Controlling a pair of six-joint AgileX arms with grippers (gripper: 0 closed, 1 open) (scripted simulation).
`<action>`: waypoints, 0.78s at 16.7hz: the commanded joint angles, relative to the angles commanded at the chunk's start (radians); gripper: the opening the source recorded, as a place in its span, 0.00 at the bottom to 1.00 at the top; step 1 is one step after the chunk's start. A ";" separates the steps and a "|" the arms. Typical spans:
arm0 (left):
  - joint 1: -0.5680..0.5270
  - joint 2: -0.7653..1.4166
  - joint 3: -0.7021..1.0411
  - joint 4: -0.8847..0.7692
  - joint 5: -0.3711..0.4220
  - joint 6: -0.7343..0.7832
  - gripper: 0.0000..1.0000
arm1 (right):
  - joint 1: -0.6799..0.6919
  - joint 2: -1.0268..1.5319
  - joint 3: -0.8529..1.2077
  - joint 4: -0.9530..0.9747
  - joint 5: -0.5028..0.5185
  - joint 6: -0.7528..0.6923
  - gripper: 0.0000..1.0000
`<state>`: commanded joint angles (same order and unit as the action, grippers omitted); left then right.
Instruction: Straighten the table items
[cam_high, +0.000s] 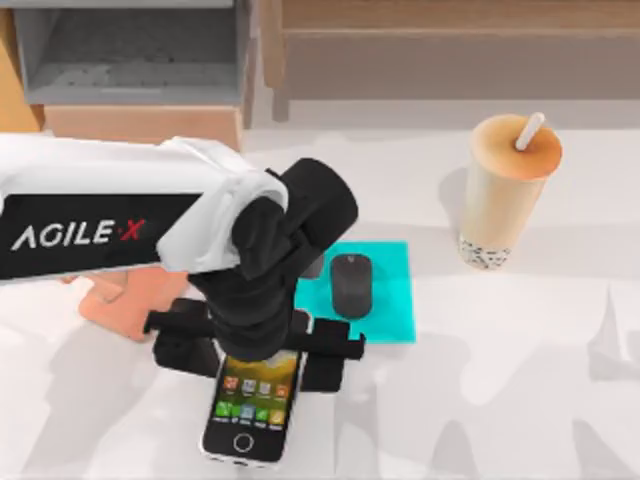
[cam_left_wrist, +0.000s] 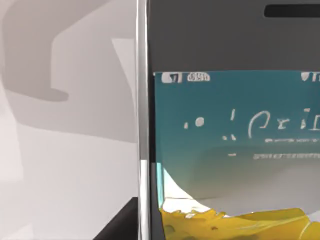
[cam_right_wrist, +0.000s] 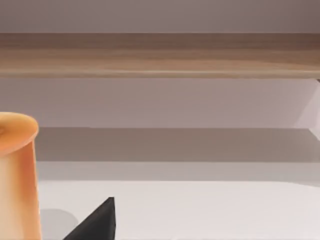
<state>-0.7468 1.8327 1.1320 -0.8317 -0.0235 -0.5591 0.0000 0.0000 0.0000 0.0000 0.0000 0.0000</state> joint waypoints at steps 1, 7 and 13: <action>0.000 0.004 -0.003 0.002 0.000 0.002 0.00 | 0.000 0.000 0.000 0.000 0.000 0.000 1.00; 0.082 -0.120 -0.051 0.102 0.095 0.102 0.00 | 0.000 0.000 0.000 0.000 0.000 0.000 1.00; 0.289 -0.448 -0.208 0.354 0.305 0.370 0.00 | 0.000 0.000 0.000 0.000 0.000 0.000 1.00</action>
<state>-0.4575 1.3847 0.9236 -0.4781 0.2820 -0.1896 0.0000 0.0000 0.0000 0.0000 0.0000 0.0000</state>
